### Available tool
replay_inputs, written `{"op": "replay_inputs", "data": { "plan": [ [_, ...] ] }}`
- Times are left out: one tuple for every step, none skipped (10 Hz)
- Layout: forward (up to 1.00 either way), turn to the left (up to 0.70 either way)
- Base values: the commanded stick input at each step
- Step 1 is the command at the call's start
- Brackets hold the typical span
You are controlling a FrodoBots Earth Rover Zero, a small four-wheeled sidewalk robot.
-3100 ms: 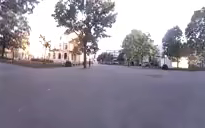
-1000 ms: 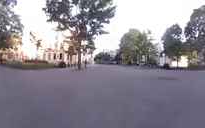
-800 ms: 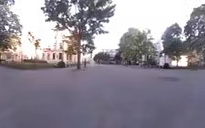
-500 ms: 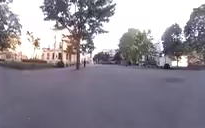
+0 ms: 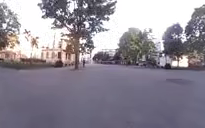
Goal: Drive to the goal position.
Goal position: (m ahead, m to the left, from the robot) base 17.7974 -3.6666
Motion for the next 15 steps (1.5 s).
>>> {"op": "replay_inputs", "data": {
  "plan": [
    [0.70,0.00],
    [0.70,0.00],
    [0.70,0.00],
    [0.70,0.00],
    [0.70,0.00],
    [0.70,0.00],
    [0.70,0.00],
    [0.70,0.00],
    [0.70,0.00],
    [0.70,0.00],
    [0.70,0.00],
    [0.70,0.00],
    [0.70,0.00],
    [0.70,0.00],
    [0.70,0.00]
  ]
}}
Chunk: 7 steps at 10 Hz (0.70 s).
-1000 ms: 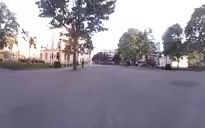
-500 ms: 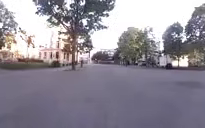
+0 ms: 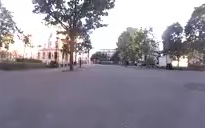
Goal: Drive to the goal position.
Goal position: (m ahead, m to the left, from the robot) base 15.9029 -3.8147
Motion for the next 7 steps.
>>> {"op": "replay_inputs", "data": {
  "plan": [
    [0.70,0.00],
    [0.70,0.00],
    [0.70,0.00],
    [0.70,0.00],
    [0.70,0.00],
    [0.70,0.00],
    [0.70,0.00]
  ]
}}
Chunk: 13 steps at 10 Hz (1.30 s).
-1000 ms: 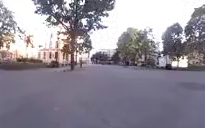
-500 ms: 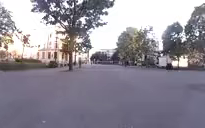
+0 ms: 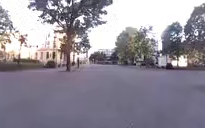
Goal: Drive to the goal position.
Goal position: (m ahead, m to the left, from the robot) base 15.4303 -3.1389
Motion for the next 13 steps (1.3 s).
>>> {"op": "replay_inputs", "data": {
  "plan": [
    [0.70,0.00],
    [0.70,0.00],
    [0.70,0.00],
    [0.70,0.00],
    [0.70,0.00],
    [0.70,0.00],
    [0.70,0.00],
    [0.70,0.00],
    [0.70,0.00],
    [0.70,0.00],
    [0.70,0.00],
    [0.70,0.00],
    [0.70,0.00]
  ]
}}
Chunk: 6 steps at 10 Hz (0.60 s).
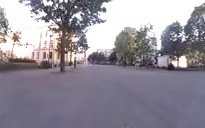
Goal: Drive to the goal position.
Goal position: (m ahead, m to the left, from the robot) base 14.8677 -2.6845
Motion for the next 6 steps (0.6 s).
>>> {"op": "replay_inputs", "data": {
  "plan": [
    [0.70,0.00],
    [0.70,0.00],
    [0.70,0.00],
    [0.70,0.00],
    [0.70,0.00],
    [0.70,0.00]
  ]
}}
